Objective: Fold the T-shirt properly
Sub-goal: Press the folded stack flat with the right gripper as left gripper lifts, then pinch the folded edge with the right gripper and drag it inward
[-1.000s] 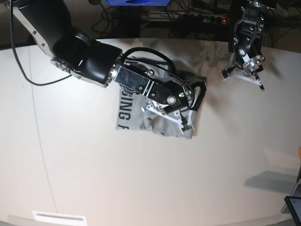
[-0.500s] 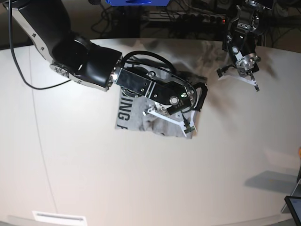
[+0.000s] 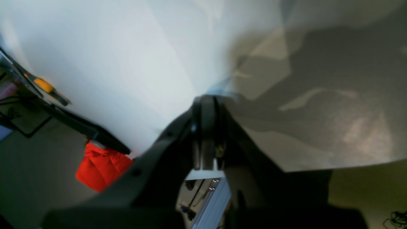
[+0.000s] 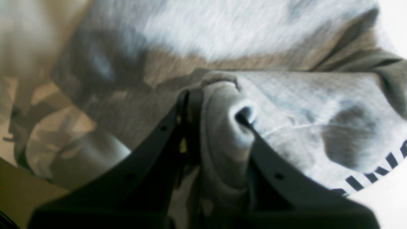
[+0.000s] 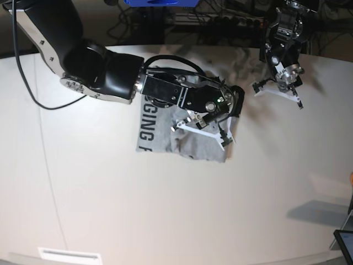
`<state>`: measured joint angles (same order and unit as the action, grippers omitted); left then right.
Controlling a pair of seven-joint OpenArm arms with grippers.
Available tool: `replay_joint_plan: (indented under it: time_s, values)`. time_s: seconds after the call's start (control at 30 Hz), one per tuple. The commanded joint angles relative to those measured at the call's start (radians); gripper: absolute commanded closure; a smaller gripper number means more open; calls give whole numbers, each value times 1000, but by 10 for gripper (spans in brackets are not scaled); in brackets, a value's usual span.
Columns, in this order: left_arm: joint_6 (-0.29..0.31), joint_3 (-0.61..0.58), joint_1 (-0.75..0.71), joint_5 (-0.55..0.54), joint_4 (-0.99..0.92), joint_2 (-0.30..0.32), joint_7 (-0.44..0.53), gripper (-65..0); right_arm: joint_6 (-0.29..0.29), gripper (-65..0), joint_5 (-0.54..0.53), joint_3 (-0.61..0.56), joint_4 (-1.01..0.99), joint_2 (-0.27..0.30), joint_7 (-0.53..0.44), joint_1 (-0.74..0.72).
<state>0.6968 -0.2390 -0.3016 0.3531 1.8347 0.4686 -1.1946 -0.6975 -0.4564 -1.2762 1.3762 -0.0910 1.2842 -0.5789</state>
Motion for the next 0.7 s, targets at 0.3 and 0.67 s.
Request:
replay_joint_plan:
  time_s: [0.3, 0.67]
  values:
    - [1, -70, 2, -13, 9, 5, 3, 0, -1, -142, 3, 5, 96, -25, -41, -29]
    - [1, -72, 2, 94, 3, -26, 3, 0, -1, -292, -2, 5, 173, -25, -42, -28]
